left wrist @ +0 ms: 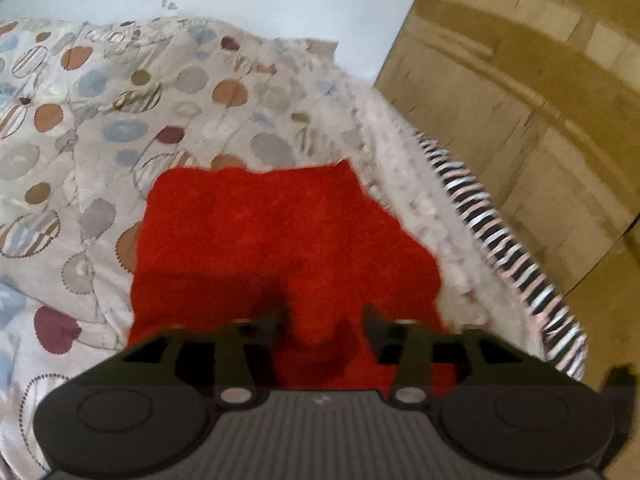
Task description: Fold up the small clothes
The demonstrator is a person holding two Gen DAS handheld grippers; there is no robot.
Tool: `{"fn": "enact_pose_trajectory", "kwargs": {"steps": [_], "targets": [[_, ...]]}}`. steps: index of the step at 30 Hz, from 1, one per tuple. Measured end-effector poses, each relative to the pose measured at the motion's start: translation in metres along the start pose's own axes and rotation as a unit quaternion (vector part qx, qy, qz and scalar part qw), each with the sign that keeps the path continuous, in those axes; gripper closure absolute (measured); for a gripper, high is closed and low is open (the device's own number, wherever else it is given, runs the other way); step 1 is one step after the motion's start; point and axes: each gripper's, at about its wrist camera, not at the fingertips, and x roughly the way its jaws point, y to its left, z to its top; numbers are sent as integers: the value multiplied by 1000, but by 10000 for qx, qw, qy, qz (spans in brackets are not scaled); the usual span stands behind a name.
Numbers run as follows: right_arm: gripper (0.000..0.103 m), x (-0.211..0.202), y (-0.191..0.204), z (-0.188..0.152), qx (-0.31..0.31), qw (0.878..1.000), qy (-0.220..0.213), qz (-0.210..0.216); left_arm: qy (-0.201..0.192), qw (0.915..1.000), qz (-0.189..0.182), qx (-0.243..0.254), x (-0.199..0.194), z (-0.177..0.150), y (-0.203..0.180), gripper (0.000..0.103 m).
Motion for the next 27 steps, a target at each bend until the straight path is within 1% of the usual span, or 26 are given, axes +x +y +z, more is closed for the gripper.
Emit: {"fn": "enact_pose_trajectory", "kwargs": {"steps": [1, 2, 3, 5, 6, 8, 10, 12, 13, 14, 16, 17, 19, 21, 23, 25, 27], "targets": [[0, 1, 0, -1, 33, 10000, -35, 2, -131, 9998, -95, 85, -6, -1, -3, 23], [0, 1, -1, -2, 42, 10000, -57, 0, -318, 9991, -161, 249, -12, -4, -8, 14], [0, 3, -1, -3, 47, 10000, -78, -1, -462, 9980, -138, 400, -16, -9, -13, 11], [0, 3, -1, -6, 58, 9999, -114, -1, -750, 9941, 96, 781, -23, -21, -25, 10], [0, 3, -2, -6, 51, 9999, -130, 1, -897, 9907, 234, 992, -28, -28, -32, 9], [0, 3, -2, -6, 44, 9999, -145, 20, -1142, 9839, 511, 1274, -38, -38, -41, 4], [0, 2, -4, -6, 56, 9999, -144, 60, -1449, 9752, 923, 1396, -52, -51, -46, 1], [0, 0, -5, -5, 60, 9998, -144, 108, -1671, 9653, 1438, 1400, -64, -63, -49, 1], [1, -3, -7, -4, 101, 9996, -197, 155, -1747, 9605, 1615, 1444, -69, -69, -49, 1], [1, -8, -9, -4, 190, 9990, -343, 196, -1800, 9565, 1752, 1483, -73, -75, -48, 1], [1, -25, -17, -3, 473, 9943, -891, 352, -1824, 9518, 1978, 1476, -77, -83, -41, 0], [1, -33, -22, -1, 597, 9906, -1151, 443, -1760, 9522, 2037, 1442, -76, -86, -35, 0], [1, -40, -27, 10, 696, 9855, -1420, 616, -1460, 9573, 2117, 1316, -69, -89, -18, 0], [1, -36, -30, 28, 677, 9835, -1386, 944, -1229, 9618, 2128, 1207, -59, -92, -5, 0], [1, -28, -31, 46, 755, 9793, -1360, 1294, -1066, 9632, 2139, 1229, -52, -95, 7, 0], [1, -17, -30, 64, 972, 9726, -1267, 1687, -922, 9635, 2155, 1293, -46, -96, 15, 1], [1, -3, -25, 81, 1204, 9621, -1112, 2177, -900, 9648, 2058, 1368, -44, -94, 20, 1]]}}
